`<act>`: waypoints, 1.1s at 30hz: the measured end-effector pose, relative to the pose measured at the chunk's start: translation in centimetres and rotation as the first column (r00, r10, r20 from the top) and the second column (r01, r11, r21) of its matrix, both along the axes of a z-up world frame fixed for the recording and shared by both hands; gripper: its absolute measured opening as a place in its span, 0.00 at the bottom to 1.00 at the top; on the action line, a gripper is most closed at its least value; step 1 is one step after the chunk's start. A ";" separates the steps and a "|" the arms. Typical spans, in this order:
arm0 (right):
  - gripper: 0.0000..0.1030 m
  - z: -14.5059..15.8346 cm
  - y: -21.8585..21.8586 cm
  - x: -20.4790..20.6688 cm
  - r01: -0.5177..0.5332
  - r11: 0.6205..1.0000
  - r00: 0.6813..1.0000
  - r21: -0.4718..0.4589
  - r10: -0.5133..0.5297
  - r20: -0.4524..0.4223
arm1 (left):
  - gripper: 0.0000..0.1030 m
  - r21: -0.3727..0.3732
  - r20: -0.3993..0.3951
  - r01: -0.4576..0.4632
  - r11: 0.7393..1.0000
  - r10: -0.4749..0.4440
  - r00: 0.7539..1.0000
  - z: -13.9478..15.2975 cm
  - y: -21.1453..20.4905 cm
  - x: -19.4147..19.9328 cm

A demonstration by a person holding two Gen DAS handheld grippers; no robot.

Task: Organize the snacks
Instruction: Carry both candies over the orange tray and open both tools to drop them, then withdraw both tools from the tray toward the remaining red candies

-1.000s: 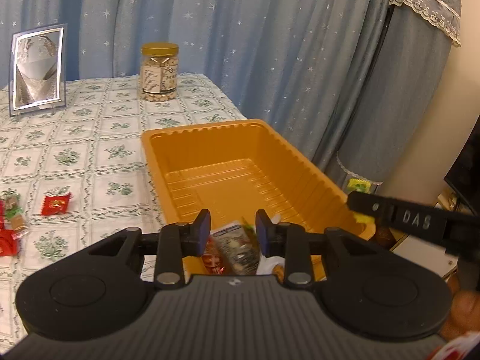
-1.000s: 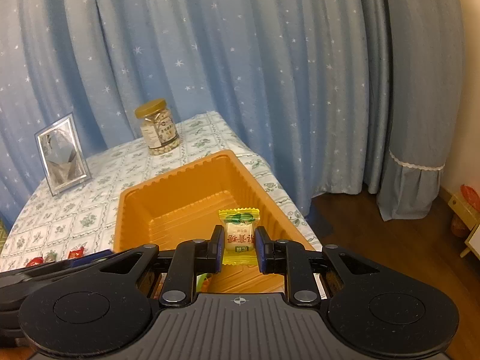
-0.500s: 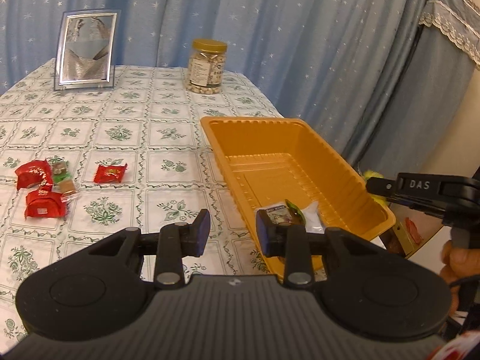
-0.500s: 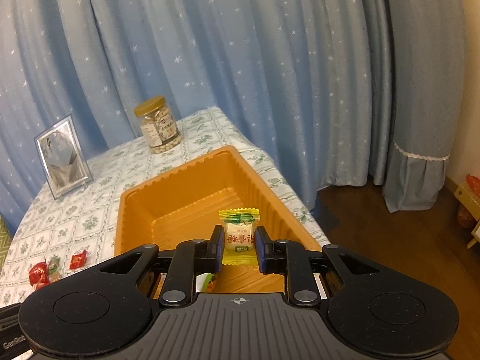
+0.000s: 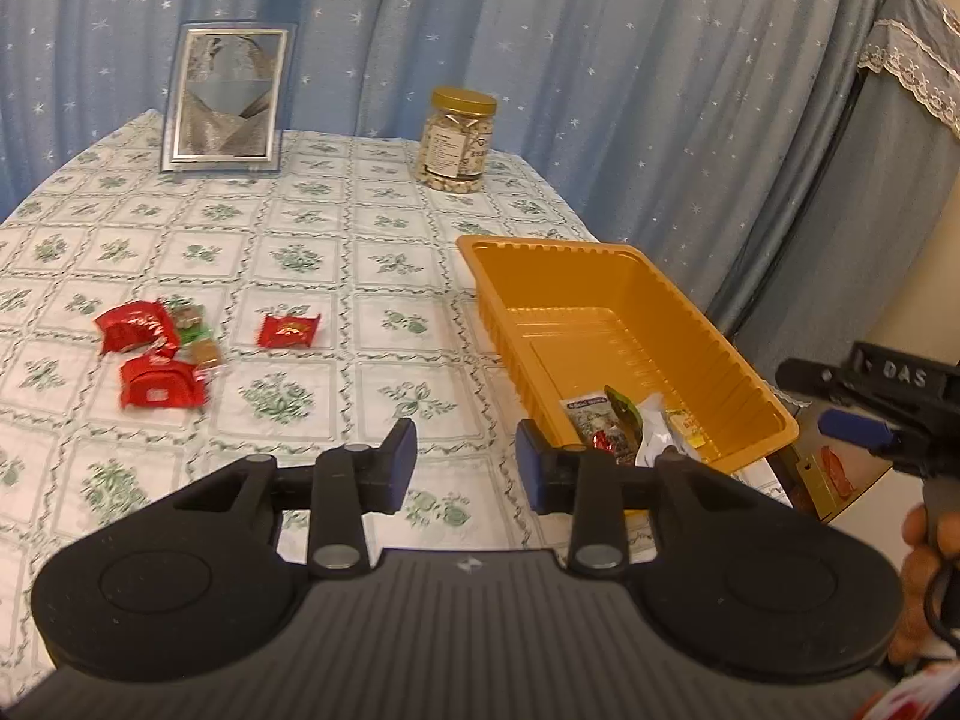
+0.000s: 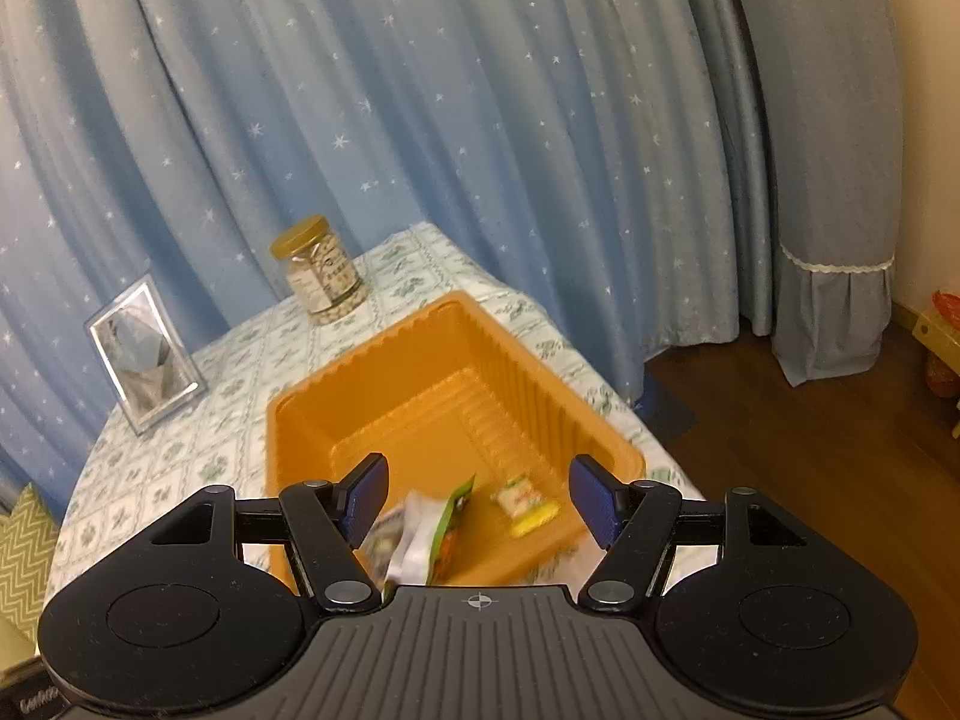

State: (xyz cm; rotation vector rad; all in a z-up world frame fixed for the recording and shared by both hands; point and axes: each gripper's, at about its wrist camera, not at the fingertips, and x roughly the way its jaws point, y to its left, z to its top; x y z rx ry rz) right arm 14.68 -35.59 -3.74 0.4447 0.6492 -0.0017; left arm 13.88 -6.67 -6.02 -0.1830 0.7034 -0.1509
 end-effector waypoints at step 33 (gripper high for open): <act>0.65 2.8 10.9 -6.0 -0.198 0.975 0.979 -0.102 0.202 0.027 | 0.48 0.006 -0.018 -0.152 0.988 0.152 0.988 1.9 7.9 -6.2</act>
